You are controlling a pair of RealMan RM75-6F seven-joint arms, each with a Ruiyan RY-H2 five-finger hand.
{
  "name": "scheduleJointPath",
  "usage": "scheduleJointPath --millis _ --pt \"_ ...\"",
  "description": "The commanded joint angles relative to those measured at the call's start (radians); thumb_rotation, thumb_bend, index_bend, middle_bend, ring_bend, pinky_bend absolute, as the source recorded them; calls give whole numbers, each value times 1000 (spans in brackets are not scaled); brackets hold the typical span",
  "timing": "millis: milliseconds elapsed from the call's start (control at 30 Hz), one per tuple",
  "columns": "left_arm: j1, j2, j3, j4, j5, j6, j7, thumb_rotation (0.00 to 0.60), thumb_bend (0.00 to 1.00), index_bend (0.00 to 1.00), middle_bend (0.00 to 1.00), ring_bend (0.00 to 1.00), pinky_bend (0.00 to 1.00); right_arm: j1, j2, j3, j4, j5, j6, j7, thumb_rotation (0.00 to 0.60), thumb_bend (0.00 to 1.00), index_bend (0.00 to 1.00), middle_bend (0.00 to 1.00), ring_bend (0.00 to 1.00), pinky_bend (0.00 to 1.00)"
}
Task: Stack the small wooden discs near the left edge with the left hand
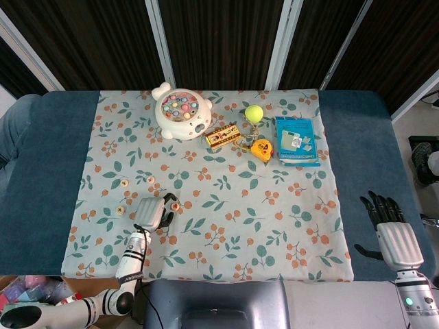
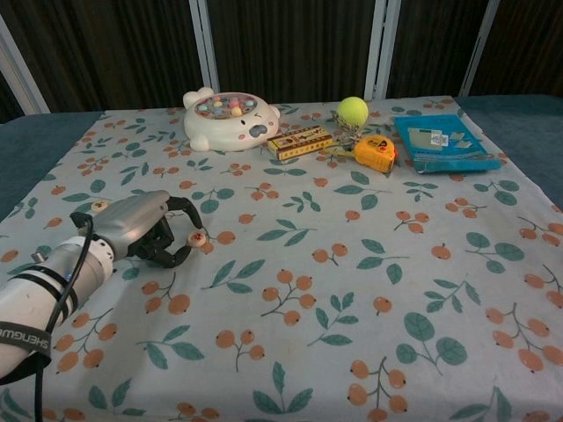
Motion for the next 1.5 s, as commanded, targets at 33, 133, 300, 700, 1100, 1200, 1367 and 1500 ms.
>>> scheduleJointPath --millis 33,133,300,700,1100,1200,1367,1500 --pt "-3 -5 -1 5 -3 0 5 600 432 384 1000 1000 1000 0 1 0 0 0 0 1 600 149 0 0 0 0" --pt "-5 -10 0 13 -4 1 7 600 433 404 1000 1000 1000 -1 3 1 -1 1 2 3 600 149 0 0 0 0" --pt "-9 -15 -1 27 -9 2 12 600 433 432 1000 1000 1000 -2 3 0 0 0 3 3 600 149 0 0 0 0" --pt "-9 -10 6 18 -1 -1 -3 600 432 446 1000 1000 1000 -2 3 2 -3 3 4 3 600 149 0 0 0 0" --pt "-9 0 21 -16 4 -6 9 600 437 407 1000 1000 1000 -6 7 3 -4 4 8 6 600 149 0 0 0 0" --pt "-8 4 23 -27 2 -7 12 600 440 395 1000 1000 1000 -6 7 3 -6 6 9 6 600 149 0 0 0 0" --pt "-8 4 26 -35 1 -6 17 600 440 394 1000 1000 1000 -8 9 3 -8 4 11 8 600 149 0 0 0 0" --pt "-9 1 26 -35 -2 -6 19 600 439 394 1000 1000 1000 -8 10 3 -9 4 12 8 600 149 0 0 0 0"
